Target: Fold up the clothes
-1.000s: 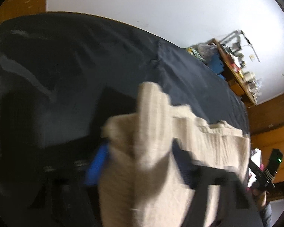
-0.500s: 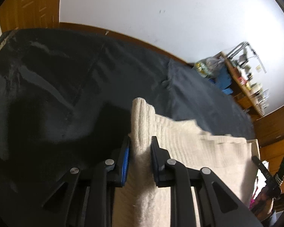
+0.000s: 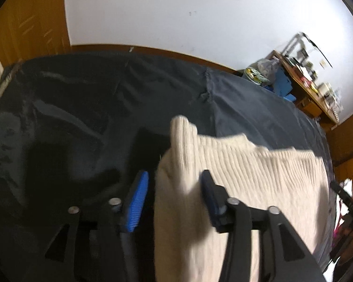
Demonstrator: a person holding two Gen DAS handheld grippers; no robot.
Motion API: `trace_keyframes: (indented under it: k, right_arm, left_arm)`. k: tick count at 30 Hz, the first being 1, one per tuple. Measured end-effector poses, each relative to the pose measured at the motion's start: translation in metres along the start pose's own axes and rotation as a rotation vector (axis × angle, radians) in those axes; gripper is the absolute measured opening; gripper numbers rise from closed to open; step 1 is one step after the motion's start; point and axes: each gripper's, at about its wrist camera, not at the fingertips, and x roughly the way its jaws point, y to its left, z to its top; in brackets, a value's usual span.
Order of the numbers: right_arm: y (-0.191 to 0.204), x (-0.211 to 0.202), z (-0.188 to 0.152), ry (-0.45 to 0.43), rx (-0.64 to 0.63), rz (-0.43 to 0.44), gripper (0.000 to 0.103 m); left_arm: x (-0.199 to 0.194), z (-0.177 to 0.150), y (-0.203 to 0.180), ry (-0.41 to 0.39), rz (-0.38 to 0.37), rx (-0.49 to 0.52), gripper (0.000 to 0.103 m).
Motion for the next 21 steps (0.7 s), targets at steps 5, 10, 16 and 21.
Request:
trace_keyframes:
  k: [5, 10, 16, 21]
  right_arm:
    - [-0.014, -0.028, -0.042, 0.070, 0.041, 0.088, 0.076]
    - [-0.039, -0.037, -0.092, 0.182, 0.174, 0.179, 0.076]
    - [-0.022, -0.046, -0.110, 0.167, 0.107, 0.150, 0.076]
    - [0.028, -0.042, -0.098, 0.112, -0.121, 0.066, 0.076]
  left_arm:
    - [-0.018, -0.038, 0.013, 0.080, -0.048, -0.020, 0.064]
    - [-0.021, -0.078, 0.029, 0.160, -0.105, -0.137, 0.069]
    - [-0.038, -0.100, 0.004, 0.113, -0.004, -0.008, 0.070]
    - [-0.033, -0.110, -0.028, 0.093, 0.095, 0.168, 0.070]
